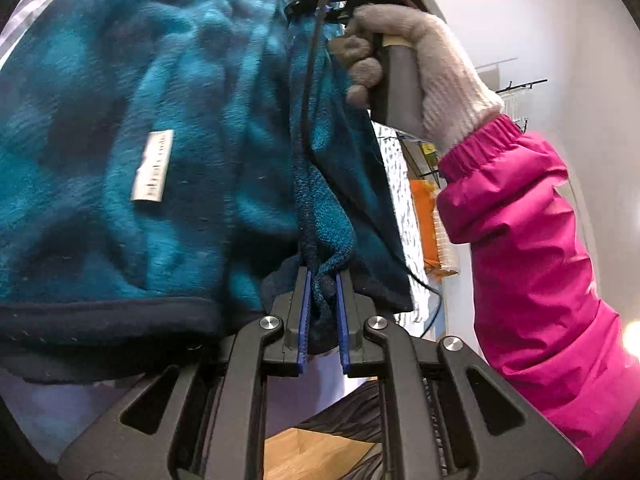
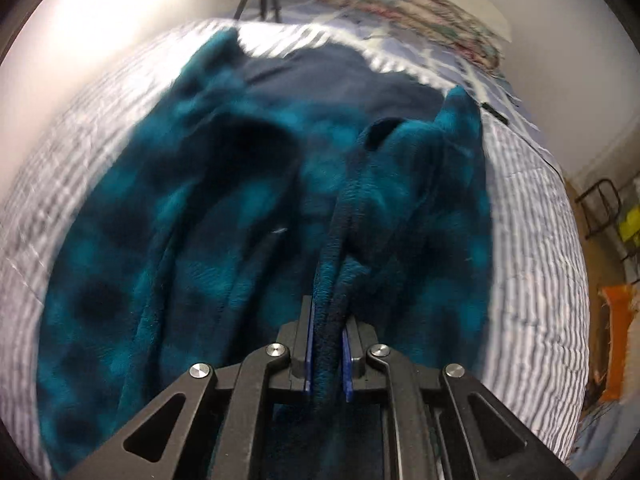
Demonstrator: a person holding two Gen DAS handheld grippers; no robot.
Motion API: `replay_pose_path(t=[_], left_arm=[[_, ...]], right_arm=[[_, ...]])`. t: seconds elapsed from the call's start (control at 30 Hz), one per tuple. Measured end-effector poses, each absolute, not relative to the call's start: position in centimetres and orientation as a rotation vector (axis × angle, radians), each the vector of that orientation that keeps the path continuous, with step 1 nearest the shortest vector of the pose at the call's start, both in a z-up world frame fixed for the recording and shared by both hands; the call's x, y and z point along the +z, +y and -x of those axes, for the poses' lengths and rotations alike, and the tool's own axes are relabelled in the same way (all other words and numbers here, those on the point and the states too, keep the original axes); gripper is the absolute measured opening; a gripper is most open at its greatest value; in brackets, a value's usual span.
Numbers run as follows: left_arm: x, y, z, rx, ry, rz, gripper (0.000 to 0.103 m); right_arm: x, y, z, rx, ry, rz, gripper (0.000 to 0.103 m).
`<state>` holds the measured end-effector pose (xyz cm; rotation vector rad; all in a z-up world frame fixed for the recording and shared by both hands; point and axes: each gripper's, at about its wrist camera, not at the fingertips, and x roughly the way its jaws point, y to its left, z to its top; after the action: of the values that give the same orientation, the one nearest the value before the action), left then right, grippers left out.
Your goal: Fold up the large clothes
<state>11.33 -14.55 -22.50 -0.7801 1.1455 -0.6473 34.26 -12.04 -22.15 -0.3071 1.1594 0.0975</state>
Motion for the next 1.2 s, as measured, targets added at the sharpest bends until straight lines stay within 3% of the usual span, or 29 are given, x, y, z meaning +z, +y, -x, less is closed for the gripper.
replay_pose_path(t=[0.07, 0.3, 0.47, 0.7, 0.8, 0.87, 0.93, 1.03, 1.2], left_arm=[[-22.6, -14.8, -11.4, -0.646, 1.147, 0.773, 0.010], [-22.7, -16.3, -10.8, -0.655, 1.149, 0.737, 0.010], [-22.4, -17.3, -10.7, -0.653, 1.144, 0.726, 0.009], [-21.5, -17.9, -10.6, -0.680, 1.136, 0.691, 0.009], [-22.2, -17.9, -11.7, -0.674, 1.157, 0.708, 0.009], [-22.7, -17.9, -12.1, -0.679, 1.162, 0.721, 0.009], [-22.5, -17.8, -12.3, -0.681, 1.156, 0.714, 0.009], [-22.4, -17.1, -12.3, -0.683, 1.149, 0.720, 0.009], [-22.5, -16.6, -12.1, -0.686, 1.145, 0.738, 0.009]], right_arm=[[-22.7, -12.1, -34.3, 0.120, 1.164, 0.309, 0.014], [-20.3, -15.1, -33.7, 0.270, 1.150, 0.161, 0.015], [-20.1, -14.8, -33.5, 0.256, 1.150, 0.200, 0.006], [-19.6, -11.7, -31.3, 0.336, 1.104, 0.277, 0.005], [-20.6, -11.4, -31.8, 0.380, 1.151, 0.311, 0.013], [-20.4, -12.2, -32.3, 0.413, 1.162, 0.246, 0.028], [-19.0, -14.2, -32.2, 0.438, 1.131, 0.130, 0.033], [-16.5, -18.3, -30.9, 0.463, 1.097, -0.086, 0.033], [-14.4, -24.3, -26.2, 0.417, 1.094, -0.211, 0.036]])
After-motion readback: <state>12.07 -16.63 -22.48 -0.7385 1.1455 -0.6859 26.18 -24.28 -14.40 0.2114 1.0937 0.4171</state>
